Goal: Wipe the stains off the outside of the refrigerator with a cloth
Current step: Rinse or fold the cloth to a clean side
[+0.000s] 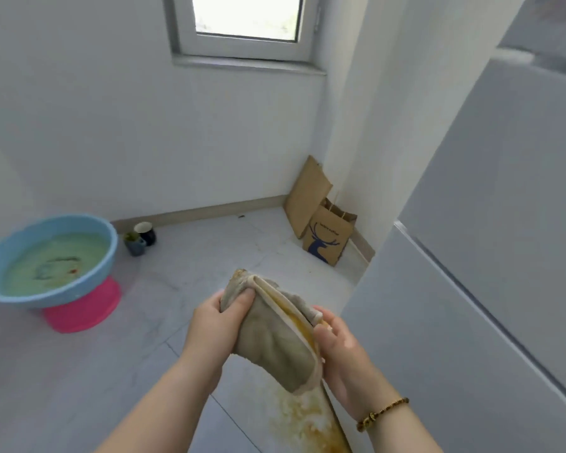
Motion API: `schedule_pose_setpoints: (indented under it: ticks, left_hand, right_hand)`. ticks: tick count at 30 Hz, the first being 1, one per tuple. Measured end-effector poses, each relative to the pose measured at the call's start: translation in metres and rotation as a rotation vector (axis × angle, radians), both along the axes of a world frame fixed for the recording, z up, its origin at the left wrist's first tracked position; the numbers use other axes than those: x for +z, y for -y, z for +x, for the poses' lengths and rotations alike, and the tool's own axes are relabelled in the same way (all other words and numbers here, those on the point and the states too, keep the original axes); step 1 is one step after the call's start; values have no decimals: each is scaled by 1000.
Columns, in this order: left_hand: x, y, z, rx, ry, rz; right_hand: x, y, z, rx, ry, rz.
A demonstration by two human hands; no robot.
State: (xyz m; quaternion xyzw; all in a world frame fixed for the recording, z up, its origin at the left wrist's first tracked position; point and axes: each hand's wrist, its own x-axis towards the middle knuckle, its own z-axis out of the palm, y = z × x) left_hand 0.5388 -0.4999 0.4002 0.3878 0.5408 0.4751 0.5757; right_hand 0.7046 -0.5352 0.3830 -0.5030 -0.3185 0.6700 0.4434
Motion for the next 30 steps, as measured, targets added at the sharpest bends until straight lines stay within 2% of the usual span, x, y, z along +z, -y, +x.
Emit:
schedule_pose_setpoints:
  ticks: [3, 8, 11, 19, 30]
  left_hand:
    - [61, -19, -70, 165, 60, -82]
    - [113, -44, -164, 271, -60, -49]
    - [122, -60, -210, 303, -103, -62]
    - [102, -126, -281, 389, -105, -126]
    - [45, -288, -409, 700, -121, -279]
  right_hand:
    - [58, -29, -83, 149, -14, -35]
    - [104, -71, -183, 56, 50, -39]
    - [122, -93, -224, 54, 65, -3]
    - [106, -181, -293, 168, 108, -13]
    - [54, -379, -431, 425, 59, -101]
